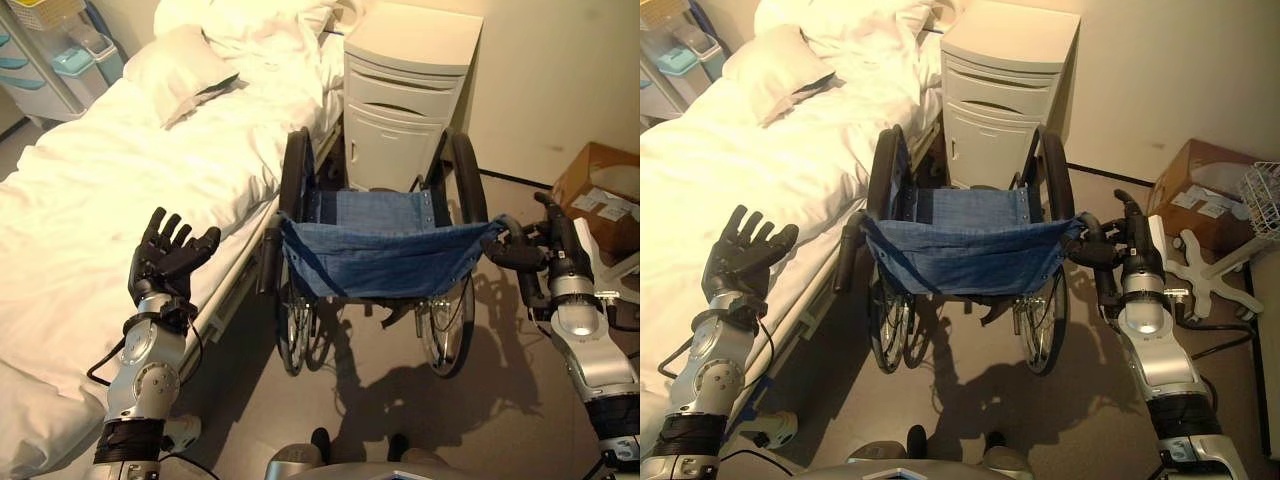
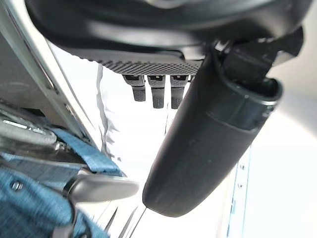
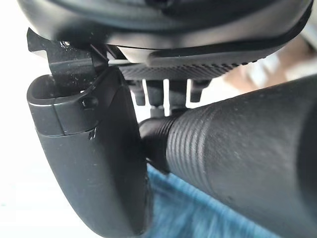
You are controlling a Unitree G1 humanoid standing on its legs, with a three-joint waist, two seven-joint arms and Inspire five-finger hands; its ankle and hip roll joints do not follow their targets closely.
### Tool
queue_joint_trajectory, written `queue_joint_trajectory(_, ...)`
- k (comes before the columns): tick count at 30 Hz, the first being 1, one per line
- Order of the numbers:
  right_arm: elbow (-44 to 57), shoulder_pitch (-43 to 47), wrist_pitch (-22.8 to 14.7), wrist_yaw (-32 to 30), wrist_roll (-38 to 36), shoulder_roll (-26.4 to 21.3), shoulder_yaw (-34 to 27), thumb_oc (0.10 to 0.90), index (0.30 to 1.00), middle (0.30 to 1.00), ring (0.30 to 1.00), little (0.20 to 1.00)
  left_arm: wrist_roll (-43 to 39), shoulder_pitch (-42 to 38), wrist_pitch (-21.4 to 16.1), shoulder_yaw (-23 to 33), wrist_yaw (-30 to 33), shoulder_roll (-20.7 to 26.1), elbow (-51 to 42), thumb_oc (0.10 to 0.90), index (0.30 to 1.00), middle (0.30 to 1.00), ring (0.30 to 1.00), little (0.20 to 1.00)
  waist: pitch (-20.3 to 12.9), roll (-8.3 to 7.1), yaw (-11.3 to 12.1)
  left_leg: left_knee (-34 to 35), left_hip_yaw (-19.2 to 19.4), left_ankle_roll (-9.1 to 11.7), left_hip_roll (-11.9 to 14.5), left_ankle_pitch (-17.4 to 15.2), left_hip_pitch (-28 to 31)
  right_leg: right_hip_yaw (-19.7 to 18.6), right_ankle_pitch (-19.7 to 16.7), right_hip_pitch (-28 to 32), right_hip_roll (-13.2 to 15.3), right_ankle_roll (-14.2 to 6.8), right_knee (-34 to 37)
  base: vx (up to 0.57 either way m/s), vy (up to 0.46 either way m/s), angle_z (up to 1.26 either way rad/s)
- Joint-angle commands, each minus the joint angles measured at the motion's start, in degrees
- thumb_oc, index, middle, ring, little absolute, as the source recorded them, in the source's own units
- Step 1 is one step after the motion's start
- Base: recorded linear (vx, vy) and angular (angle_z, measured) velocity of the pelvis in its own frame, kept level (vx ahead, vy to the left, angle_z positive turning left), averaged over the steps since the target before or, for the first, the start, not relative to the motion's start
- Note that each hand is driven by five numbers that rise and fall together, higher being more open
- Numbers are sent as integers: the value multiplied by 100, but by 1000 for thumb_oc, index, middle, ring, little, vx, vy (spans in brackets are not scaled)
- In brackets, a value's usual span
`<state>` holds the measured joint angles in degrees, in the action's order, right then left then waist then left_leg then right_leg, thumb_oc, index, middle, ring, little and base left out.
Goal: Push the wheelchair next to the bed
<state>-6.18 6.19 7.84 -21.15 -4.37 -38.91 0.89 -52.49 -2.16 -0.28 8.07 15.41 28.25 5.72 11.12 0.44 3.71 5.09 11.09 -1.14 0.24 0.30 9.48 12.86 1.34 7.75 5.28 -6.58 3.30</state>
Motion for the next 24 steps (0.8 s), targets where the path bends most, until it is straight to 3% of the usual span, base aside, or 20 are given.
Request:
queue_joint_trajectory(1,417,876,-858,-2307,1384,-1250,-1309,800,900,900,900,900,331,-488,-494,117,-38,345,113,800,900,900,900,900,-453,-111,-340,-417,51,78,4,-614,-56,-3,274,-117,69,-7,-531,0,0,0)
queue_joint_trajectory(6,717,785,-688,-2981,2311,-1185,-1413,800,900,900,900,900,469,-395,-319,160,-3,293,-71,800,900,900,900,900,-471,-89,-307,-426,45,68,-9,-629,-68,21,275,-112,73,-22,-517,0,2,2)
queue_joint_trajectory(7,818,760,-577,-2953,2686,-1183,-1422,800,900,900,900,900,491,-373,-251,164,-39,278,-113,800,900,900,900,900,-473,-81,-291,-449,48,64,-24,-642,-78,32,272,-109,78,-31,-516,0,3,3)
queue_joint_trajectory(11,813,593,-308,-2236,2693,-1155,-1323,800,900,900,900,900,552,-291,-97,206,-126,235,-245,800,900,900,900,900,-468,-70,-289,-452,44,63,-34,-640,-85,19,271,-115,80,-41,-511,0,0,0)
queue_joint_trajectory(16,606,274,-282,-1223,2008,-888,-1209,800,900,900,900,900,654,-194,6,195,-305,104,-286,800,900,900,900,900,-440,-57,-332,-440,81,68,-19,-606,-96,13,260,-154,88,-42,-536,0,0,0)
queue_joint_trajectory(20,322,98,-451,-318,582,-446,-1090,800,900,900,900,900,643,-157,-8,120,-463,-49,-159,800,900,900,900,900,-402,-60,-387,-412,111,67,-7,-579,-79,0,236,-184,91,-47,-558,-10,4,-2)
queue_joint_trajectory(24,97,76,-652,-274,98,-171,-998,800,900,900,900,900,614,-141,19,-7,-503,-185,-38,800,900,900,900,900,-388,-69,-414,-397,138,64,9,-569,-62,4,221,-203,89,-42,-567,-6,3,-2)
